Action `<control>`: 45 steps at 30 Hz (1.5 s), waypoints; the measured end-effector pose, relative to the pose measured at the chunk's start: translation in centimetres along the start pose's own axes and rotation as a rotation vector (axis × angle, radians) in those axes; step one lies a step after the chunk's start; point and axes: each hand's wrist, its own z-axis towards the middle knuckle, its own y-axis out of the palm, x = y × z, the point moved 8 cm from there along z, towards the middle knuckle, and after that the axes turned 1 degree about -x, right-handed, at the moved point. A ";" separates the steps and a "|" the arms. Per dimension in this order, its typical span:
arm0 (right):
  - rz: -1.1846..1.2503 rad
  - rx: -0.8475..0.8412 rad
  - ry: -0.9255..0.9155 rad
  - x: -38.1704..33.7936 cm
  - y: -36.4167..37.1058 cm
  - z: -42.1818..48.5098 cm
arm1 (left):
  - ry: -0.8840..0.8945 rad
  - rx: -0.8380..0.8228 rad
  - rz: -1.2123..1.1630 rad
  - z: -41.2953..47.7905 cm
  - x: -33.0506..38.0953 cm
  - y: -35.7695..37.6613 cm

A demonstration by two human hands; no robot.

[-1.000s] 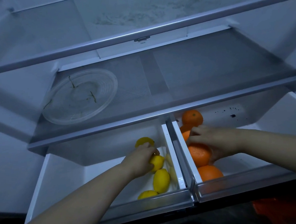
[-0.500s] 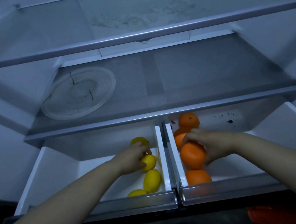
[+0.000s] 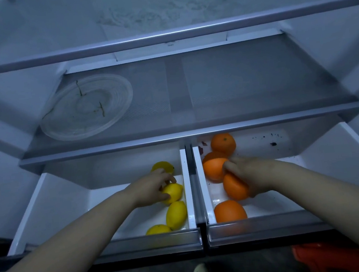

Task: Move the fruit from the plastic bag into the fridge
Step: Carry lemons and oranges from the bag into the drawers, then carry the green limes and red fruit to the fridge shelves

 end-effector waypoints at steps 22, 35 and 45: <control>0.306 0.336 -0.080 -2.0 -7.1 -4.3 | -0.236 0.386 -0.018 -11.1 3.1 -7.8; 0.176 0.693 -0.659 -17.7 -15.9 -14.0 | -0.592 0.791 0.168 -29.9 11.0 -8.3; 0.177 0.841 -1.086 -36.4 -16.5 -24.0 | -0.999 0.998 0.188 -50.1 15.3 -3.2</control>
